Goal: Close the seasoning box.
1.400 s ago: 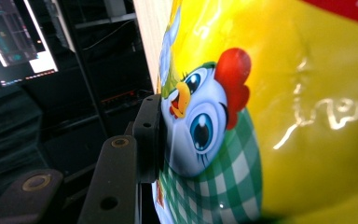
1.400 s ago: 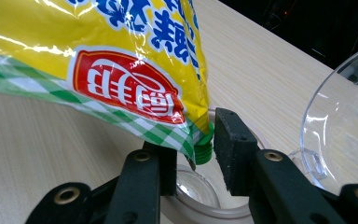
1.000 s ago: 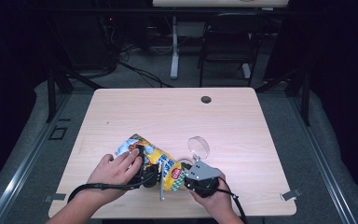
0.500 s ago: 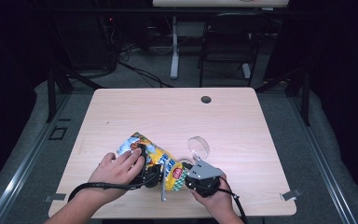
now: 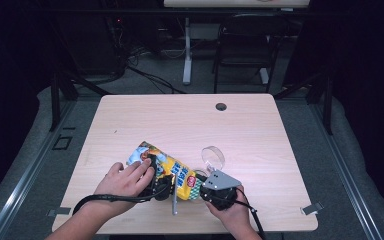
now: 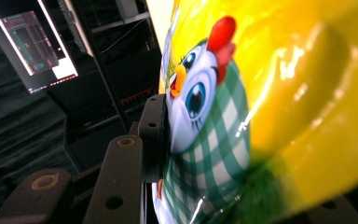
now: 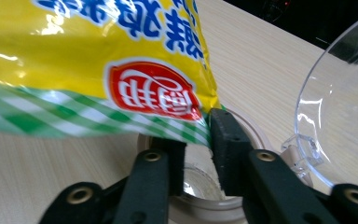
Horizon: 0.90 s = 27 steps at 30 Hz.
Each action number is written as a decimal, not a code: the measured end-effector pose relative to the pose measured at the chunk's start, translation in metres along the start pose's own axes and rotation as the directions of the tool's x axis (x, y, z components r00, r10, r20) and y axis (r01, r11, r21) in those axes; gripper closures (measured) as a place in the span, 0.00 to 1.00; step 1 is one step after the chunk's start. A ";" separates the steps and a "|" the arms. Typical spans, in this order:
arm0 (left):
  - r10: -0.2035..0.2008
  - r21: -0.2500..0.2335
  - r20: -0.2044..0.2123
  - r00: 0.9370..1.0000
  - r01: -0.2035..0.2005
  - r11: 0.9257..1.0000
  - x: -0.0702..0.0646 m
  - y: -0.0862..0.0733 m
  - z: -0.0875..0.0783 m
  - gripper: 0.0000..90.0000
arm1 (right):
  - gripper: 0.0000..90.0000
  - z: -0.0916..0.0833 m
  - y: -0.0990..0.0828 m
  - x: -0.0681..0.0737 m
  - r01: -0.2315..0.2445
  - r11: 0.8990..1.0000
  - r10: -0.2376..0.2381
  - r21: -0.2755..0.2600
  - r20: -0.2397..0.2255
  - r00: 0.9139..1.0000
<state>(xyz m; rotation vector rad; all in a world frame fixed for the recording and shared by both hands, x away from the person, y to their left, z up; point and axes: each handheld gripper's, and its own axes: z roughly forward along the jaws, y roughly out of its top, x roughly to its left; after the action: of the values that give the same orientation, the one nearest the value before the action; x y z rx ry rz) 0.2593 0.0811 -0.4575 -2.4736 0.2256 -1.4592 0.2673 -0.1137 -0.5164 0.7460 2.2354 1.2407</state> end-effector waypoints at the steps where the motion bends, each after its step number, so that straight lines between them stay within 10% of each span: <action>1: 0.002 0.000 -0.001 1.000 -0.002 1.000 0.000 0.000 0.000 0.72 | 0.82 0.000 0.000 0.001 0.006 1.000 -0.006 0.000 0.005 1.000; 17: 0.017 -0.017 -0.009 1.000 -0.017 1.000 0.002 0.003 -0.003 0.72 | 0.73 0.005 0.001 0.002 0.039 0.999 -0.039 -0.008 0.035 0.999; 27: 0.025 -0.003 -0.020 0.999 -0.025 1.000 0.004 0.003 -0.005 0.72 | 0.87 0.003 0.003 0.005 0.055 0.999 -0.055 0.000 0.076 0.996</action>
<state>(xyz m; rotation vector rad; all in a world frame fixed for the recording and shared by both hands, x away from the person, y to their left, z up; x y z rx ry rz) 0.2568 0.0763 -0.4529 -2.4504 0.2625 -1.4756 0.2664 -0.1073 -0.5162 0.7144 2.1784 1.1693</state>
